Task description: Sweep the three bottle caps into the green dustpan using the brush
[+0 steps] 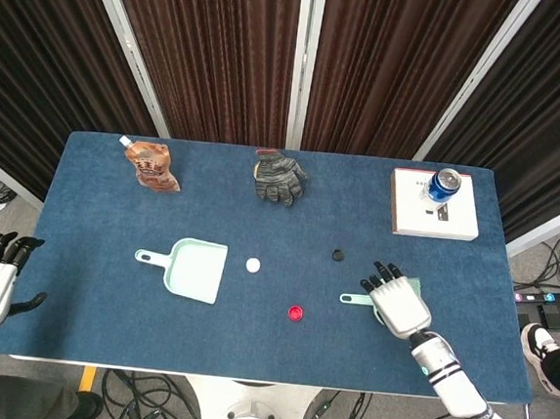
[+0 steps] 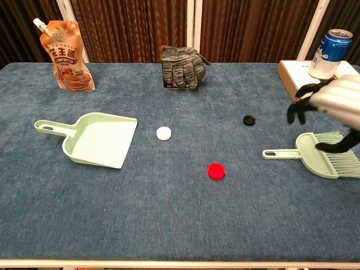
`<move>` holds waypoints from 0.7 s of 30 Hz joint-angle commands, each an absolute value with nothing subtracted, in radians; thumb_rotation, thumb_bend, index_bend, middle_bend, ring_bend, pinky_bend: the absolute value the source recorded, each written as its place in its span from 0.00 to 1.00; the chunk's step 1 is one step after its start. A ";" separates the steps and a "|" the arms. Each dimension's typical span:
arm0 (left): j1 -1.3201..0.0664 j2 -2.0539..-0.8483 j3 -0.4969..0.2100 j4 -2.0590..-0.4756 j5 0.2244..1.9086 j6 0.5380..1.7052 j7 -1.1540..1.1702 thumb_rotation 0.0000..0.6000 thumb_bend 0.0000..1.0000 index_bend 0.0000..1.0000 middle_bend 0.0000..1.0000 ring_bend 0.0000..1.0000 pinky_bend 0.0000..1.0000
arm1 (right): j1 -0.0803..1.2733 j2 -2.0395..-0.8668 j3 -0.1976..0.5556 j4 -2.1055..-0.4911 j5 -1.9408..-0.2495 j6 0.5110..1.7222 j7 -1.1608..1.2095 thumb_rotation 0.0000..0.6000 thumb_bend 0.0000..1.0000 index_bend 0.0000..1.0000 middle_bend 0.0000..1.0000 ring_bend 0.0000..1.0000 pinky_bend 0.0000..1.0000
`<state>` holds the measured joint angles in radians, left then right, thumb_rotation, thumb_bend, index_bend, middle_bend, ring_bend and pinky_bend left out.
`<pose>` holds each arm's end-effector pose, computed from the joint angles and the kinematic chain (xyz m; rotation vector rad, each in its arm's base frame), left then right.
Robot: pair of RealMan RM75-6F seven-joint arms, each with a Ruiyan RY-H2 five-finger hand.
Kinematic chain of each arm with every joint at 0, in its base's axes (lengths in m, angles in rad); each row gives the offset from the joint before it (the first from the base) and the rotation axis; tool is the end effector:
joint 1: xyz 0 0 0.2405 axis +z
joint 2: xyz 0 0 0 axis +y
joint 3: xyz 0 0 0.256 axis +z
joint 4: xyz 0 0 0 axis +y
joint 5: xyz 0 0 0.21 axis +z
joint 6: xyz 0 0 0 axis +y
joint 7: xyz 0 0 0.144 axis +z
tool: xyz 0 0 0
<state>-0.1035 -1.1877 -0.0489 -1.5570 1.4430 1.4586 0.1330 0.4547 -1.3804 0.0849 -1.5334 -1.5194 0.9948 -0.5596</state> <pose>-0.3214 0.1870 0.1414 -1.3996 -0.8481 -0.7854 -0.2244 -0.2706 0.0204 2.0410 -0.4956 0.6466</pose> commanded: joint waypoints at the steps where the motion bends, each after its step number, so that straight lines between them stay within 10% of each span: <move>1: -0.102 -1.188 -0.047 -1.554 1.440 1.454 0.125 1.00 0.14 0.20 0.19 0.11 0.12 | 0.478 -1.460 0.079 -1.456 -1.483 0.981 -0.615 1.00 0.15 0.37 0.39 0.15 0.24; 21: -0.107 -1.197 -0.044 -1.534 1.435 1.433 0.099 1.00 0.14 0.20 0.19 0.11 0.12 | 0.491 -1.630 0.062 -1.266 -1.419 1.013 -0.585 1.00 0.18 0.41 0.43 0.20 0.26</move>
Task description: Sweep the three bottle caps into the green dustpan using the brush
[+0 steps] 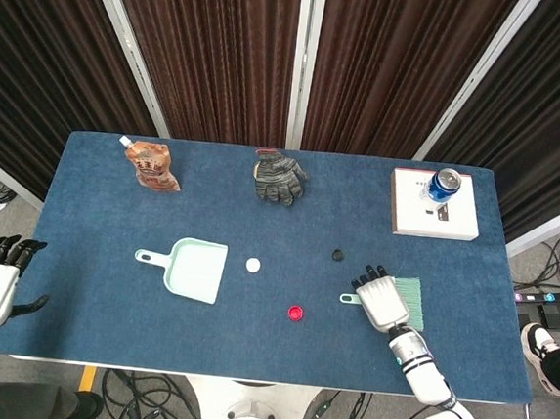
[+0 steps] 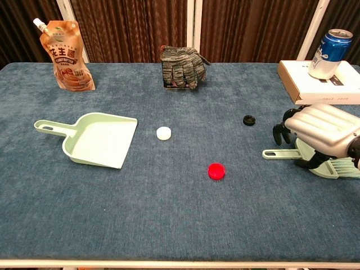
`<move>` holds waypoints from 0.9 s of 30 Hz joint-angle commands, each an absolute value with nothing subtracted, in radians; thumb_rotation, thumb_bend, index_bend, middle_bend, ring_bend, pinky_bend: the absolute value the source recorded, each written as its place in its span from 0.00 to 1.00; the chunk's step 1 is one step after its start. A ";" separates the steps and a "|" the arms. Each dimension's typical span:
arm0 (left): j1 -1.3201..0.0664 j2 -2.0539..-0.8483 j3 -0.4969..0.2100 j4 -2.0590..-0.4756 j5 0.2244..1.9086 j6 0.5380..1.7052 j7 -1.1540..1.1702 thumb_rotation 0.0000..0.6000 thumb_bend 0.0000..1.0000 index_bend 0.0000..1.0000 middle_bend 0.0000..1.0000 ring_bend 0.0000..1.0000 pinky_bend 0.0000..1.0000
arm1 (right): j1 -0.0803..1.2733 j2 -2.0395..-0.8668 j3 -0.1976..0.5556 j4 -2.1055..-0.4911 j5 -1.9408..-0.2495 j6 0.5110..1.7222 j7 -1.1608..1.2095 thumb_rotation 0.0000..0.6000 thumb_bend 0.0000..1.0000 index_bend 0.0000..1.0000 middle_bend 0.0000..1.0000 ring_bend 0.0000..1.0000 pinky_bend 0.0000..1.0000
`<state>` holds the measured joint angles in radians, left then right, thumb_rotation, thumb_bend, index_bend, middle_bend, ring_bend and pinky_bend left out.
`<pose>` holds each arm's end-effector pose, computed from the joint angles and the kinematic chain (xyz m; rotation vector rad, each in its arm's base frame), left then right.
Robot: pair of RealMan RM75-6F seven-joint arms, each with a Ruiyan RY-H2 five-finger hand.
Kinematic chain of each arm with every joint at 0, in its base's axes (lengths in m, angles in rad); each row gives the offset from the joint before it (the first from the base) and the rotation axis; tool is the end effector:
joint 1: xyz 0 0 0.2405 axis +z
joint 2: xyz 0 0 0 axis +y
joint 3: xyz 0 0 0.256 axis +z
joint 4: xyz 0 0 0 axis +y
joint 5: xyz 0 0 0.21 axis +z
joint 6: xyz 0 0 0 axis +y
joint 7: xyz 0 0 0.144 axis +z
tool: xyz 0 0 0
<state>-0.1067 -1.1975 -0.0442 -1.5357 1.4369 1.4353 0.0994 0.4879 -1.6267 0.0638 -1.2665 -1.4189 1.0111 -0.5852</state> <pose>-0.3265 0.1872 0.1369 -1.4032 -0.8855 -0.7849 -0.2398 -0.2828 -0.0387 1.9924 -0.5370 0.5812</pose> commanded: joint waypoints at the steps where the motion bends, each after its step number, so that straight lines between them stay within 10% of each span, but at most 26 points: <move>1: -0.108 -1.196 -0.045 -1.534 1.434 1.431 0.098 1.00 0.14 0.20 0.19 0.11 0.12 | 0.492 -1.631 0.061 -1.267 -1.418 1.013 -0.585 1.00 0.20 0.41 0.43 0.20 0.26; 16: -0.109 -1.198 -0.044 -1.528 1.434 1.428 0.086 1.00 0.14 0.20 0.19 0.11 0.12 | 0.505 -1.641 0.049 -1.270 -1.377 0.991 -0.583 1.00 0.23 0.46 0.46 0.23 0.26; 27: -0.167 -1.163 -0.058 -1.553 1.444 1.351 0.085 1.00 0.14 0.22 0.19 0.11 0.12 | 0.515 -1.615 0.060 -1.286 -1.400 1.025 -0.508 1.00 0.52 0.62 0.59 0.33 0.32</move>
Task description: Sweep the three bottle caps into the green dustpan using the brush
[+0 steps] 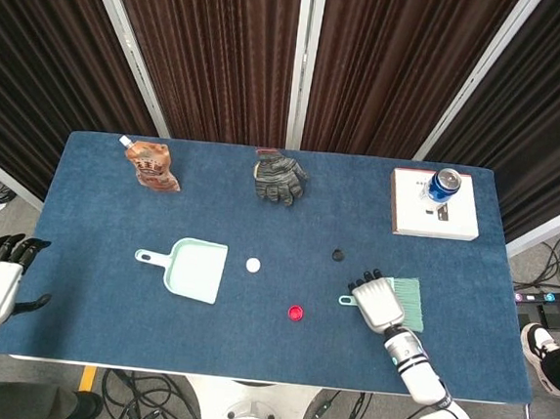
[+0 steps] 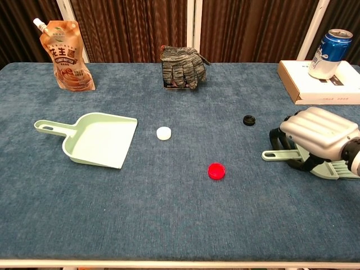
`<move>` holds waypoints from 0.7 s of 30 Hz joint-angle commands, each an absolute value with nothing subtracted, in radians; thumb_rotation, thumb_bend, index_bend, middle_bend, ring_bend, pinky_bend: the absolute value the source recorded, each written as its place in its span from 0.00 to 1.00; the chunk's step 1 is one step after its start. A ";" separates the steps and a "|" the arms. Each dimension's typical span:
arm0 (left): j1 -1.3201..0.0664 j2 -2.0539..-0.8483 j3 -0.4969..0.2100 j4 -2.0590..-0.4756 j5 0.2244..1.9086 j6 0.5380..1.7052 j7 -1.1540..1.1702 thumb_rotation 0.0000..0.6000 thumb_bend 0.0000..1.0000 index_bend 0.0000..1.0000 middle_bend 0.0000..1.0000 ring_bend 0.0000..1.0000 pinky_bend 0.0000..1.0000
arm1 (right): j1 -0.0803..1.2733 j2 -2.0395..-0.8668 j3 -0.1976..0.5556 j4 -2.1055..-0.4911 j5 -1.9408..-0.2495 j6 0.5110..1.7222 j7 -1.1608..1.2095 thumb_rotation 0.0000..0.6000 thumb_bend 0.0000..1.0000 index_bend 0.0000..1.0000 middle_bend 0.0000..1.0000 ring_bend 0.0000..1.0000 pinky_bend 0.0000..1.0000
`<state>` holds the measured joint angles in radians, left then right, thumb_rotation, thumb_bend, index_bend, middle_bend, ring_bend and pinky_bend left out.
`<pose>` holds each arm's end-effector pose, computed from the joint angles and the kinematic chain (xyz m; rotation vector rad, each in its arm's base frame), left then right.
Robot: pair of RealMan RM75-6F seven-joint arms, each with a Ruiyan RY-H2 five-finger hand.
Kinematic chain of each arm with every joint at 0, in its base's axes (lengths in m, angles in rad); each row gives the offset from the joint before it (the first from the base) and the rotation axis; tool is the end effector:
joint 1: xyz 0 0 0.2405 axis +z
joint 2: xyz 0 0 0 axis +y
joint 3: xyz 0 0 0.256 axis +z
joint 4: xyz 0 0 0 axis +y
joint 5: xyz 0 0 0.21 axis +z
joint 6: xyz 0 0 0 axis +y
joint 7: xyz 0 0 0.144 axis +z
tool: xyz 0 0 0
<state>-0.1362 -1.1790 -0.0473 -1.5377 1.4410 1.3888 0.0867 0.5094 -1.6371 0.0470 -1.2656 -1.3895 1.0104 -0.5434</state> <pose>-0.3242 0.1972 0.1371 -1.4464 -0.8930 -0.7809 -0.2366 -0.2838 -0.0437 1.9953 -0.5946 0.6054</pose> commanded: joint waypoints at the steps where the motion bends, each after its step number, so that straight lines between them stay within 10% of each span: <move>1: -0.182 -1.158 -0.063 -1.557 1.442 1.332 0.086 1.00 0.14 0.24 0.19 0.11 0.12 | 0.518 -1.602 0.069 -1.301 -1.403 1.031 -0.487 1.00 0.54 0.63 0.59 0.34 0.32; 21: -0.526 -1.333 -0.124 -1.471 1.308 0.904 0.288 1.00 0.22 0.35 0.30 0.21 0.17 | 0.629 -1.273 0.287 -1.567 -1.331 1.004 -0.197 1.00 0.54 0.68 0.60 0.35 0.35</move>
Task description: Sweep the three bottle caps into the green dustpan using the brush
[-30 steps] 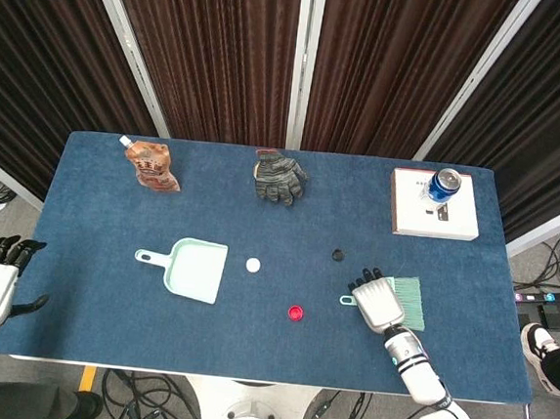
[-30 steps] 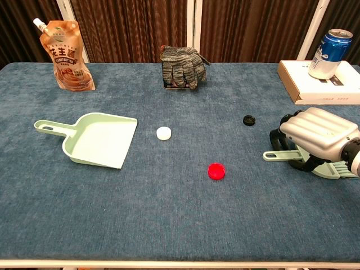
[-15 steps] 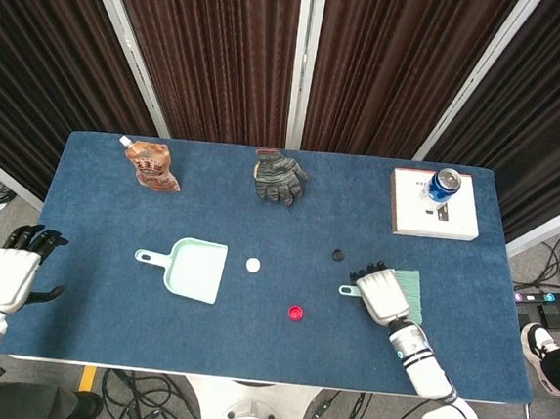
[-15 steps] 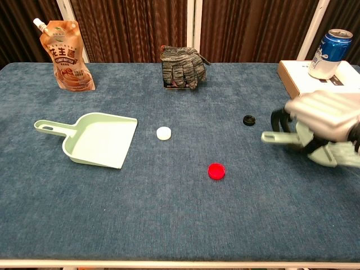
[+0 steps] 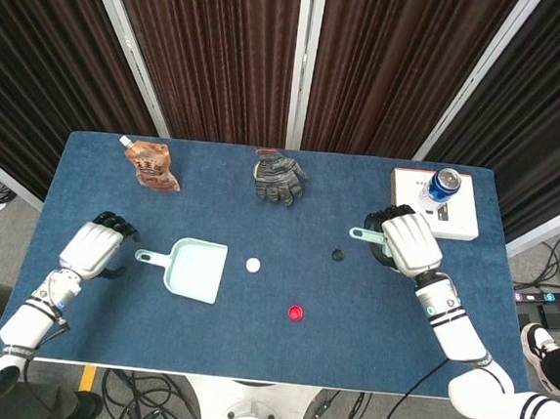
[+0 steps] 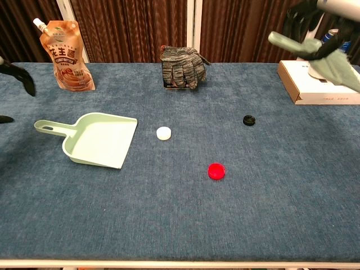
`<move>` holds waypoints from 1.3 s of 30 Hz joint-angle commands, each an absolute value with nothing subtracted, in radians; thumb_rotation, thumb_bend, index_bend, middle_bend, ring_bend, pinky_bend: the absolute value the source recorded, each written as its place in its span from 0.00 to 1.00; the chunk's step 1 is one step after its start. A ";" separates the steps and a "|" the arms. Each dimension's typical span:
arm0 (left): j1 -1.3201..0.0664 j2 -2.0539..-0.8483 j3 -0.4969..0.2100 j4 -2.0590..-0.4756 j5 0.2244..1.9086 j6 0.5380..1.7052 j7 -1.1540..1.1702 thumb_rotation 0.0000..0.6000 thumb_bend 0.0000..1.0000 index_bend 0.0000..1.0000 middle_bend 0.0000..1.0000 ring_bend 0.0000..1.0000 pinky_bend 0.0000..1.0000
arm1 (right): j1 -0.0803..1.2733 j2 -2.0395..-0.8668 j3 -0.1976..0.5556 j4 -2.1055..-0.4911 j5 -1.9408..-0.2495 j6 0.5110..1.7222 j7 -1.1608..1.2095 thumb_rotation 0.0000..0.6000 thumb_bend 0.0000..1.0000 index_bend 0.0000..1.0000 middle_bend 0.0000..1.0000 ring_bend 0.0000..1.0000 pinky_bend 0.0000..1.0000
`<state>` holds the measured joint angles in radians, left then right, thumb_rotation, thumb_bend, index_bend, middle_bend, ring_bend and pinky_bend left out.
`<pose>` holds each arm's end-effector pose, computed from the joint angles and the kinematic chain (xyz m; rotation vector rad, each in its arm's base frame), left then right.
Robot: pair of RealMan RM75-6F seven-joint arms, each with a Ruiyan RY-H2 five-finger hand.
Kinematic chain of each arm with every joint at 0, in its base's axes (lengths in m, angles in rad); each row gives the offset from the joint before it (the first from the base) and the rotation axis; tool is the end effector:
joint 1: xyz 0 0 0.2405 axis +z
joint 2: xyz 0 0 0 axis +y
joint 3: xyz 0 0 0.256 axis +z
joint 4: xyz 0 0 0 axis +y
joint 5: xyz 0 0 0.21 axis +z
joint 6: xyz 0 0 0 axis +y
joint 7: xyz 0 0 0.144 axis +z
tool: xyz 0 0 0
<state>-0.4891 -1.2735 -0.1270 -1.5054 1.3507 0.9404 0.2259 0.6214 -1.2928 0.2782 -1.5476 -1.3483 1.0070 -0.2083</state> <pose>-0.2547 0.3051 0.0648 -1.8444 -0.8727 -0.7066 -0.1683 -0.3576 0.0866 1.7720 -0.7306 1.0283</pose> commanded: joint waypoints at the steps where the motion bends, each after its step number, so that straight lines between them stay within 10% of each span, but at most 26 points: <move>1: -0.532 -1.346 -0.122 -1.464 1.295 0.894 0.297 1.00 0.22 0.35 0.30 0.21 0.17 | 0.629 -1.269 0.287 -1.571 -1.328 1.005 -0.195 1.00 0.54 0.68 0.60 0.35 0.35; 39: -0.649 -1.502 -0.095 -1.361 1.027 0.865 0.503 1.00 0.33 0.45 0.44 0.30 0.20 | 0.634 -1.325 0.189 -1.491 -1.311 0.998 -0.100 1.00 0.54 0.68 0.60 0.35 0.35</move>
<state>-0.6488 -1.5019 -0.0952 -1.3617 1.0274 0.8648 0.5024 0.6327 -1.3225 0.1908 -1.4931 -1.3113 0.9995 -0.1029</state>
